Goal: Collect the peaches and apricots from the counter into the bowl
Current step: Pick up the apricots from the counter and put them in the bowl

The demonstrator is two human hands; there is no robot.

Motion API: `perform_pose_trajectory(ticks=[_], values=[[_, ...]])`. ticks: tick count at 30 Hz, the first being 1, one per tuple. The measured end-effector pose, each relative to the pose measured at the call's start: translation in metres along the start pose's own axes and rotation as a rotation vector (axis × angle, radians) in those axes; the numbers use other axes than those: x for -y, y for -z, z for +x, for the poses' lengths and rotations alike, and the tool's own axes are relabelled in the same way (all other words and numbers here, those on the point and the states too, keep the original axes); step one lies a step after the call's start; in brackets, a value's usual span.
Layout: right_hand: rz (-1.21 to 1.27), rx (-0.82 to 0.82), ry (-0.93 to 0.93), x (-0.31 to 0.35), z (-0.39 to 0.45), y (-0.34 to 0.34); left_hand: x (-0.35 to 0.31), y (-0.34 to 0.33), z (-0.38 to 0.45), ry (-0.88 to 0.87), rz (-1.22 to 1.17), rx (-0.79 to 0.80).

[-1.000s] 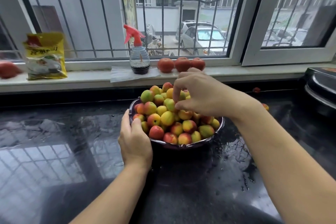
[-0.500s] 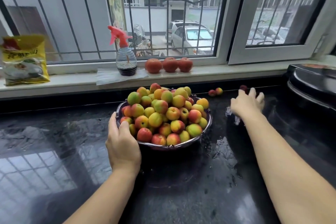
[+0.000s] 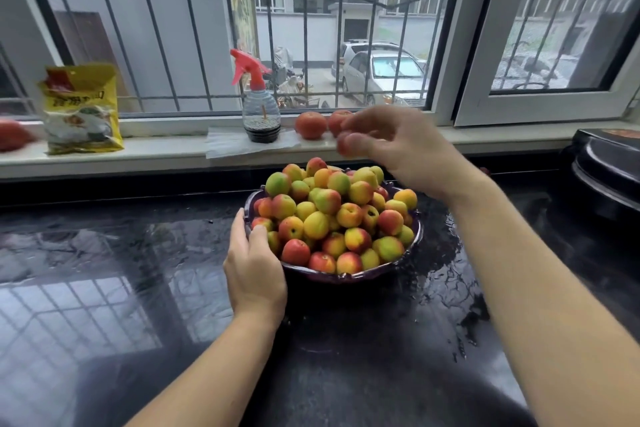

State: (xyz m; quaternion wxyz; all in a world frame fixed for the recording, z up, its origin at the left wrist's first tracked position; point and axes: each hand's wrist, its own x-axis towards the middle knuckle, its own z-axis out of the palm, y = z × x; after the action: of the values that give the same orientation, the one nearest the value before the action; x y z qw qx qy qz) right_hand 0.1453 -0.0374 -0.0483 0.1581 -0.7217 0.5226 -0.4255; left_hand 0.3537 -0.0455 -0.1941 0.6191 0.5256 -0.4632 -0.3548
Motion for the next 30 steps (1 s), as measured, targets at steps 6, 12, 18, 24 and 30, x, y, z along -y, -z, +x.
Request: perform_pose_trajectory(ticks=[6,12,18,24,30], values=[[-0.494,0.005,0.134,0.021,-0.004,-0.069,0.0,0.001,0.0,-0.004,-0.012,0.007],[-0.54,-0.025,0.105,0.016,0.001,-0.076,0.0,0.0,0.0,-0.004,-0.036,0.012],[-0.286,-0.322,-0.092,-0.017,0.012,-0.035,-0.005,0.007,0.01,0.179,-0.255,0.121],[-0.316,-0.471,-0.594,-0.136,-0.004,-0.001,-0.035,0.0,0.065,-0.014,-0.314,0.144],[-0.529,-0.306,-0.608,-0.19,-0.012,-0.01,-0.011,-0.004,0.054,0.163,-0.702,0.321]])
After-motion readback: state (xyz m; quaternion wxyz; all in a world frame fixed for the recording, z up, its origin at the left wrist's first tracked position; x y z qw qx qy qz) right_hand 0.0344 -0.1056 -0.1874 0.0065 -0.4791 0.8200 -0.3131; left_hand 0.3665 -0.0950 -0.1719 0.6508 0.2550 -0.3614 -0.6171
